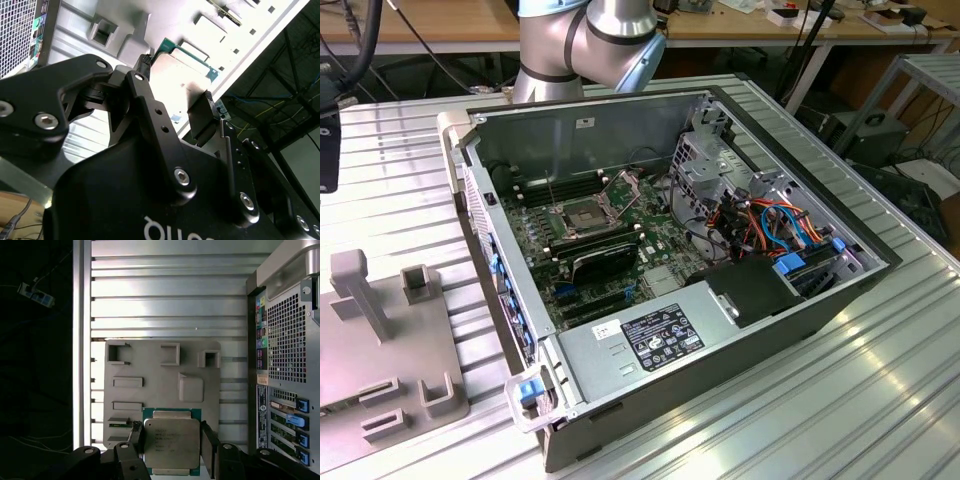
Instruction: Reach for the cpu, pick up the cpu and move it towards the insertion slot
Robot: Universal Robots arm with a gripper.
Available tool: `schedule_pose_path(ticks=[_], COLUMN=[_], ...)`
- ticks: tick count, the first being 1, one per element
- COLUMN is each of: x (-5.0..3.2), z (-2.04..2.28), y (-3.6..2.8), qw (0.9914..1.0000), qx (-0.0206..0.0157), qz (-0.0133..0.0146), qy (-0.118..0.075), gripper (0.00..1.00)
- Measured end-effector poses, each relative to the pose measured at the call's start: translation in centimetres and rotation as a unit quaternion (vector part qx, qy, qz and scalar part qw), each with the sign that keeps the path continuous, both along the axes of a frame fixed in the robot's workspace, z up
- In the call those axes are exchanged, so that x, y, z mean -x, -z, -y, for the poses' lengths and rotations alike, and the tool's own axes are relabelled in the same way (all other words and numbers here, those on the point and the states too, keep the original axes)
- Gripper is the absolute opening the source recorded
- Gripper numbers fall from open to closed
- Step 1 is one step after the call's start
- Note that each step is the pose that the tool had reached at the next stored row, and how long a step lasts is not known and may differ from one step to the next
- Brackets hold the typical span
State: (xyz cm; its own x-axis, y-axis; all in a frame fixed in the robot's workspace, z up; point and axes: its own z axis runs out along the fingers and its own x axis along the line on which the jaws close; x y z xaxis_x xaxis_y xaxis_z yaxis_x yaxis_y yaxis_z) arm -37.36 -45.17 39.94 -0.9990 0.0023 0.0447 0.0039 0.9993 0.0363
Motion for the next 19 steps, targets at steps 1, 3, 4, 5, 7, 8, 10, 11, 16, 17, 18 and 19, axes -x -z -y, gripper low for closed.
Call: schedule_pose_path(ticks=[1,3,4,5,7,8,10,11,16,17,18,19], x=[-0.04,-0.09,-0.12,-0.14,-0.28,-0.35,-0.44,-0.47,-0.66,-0.71,-0.74,-0.79], z=[0.00,0.00,0.00,0.00,0.00,0.00,0.00,0.00,0.00,0.00,0.00,0.00], y=[0.00,0.00,0.00,0.00,0.00,0.00,0.00,0.00,0.00,0.00,0.00,0.00], qw=[1.00000,1.00000,1.00000,1.00000,1.00000,1.00000,1.00000,1.00000,1.00000,1.00000,1.00000,1.00000], qx=[0.0000,0.0000,0.0000,0.0000,0.0000,0.0000,0.0000,0.0000,0.0000,0.0000,0.0000,0.0000], qz=[0.0000,0.0000,0.0000,0.0000,0.0000,0.0000,0.0000,0.0000,0.0000,0.0000,0.0000,0.0000], qy=[0.000,0.000,0.000,0.000,0.000,0.000,0.000,0.000,0.000,0.000,0.000,0.000], gripper=[0.55,0.55,0.55,0.55,0.55,0.55,0.55,0.55,0.55,0.55,0.55,0.55])
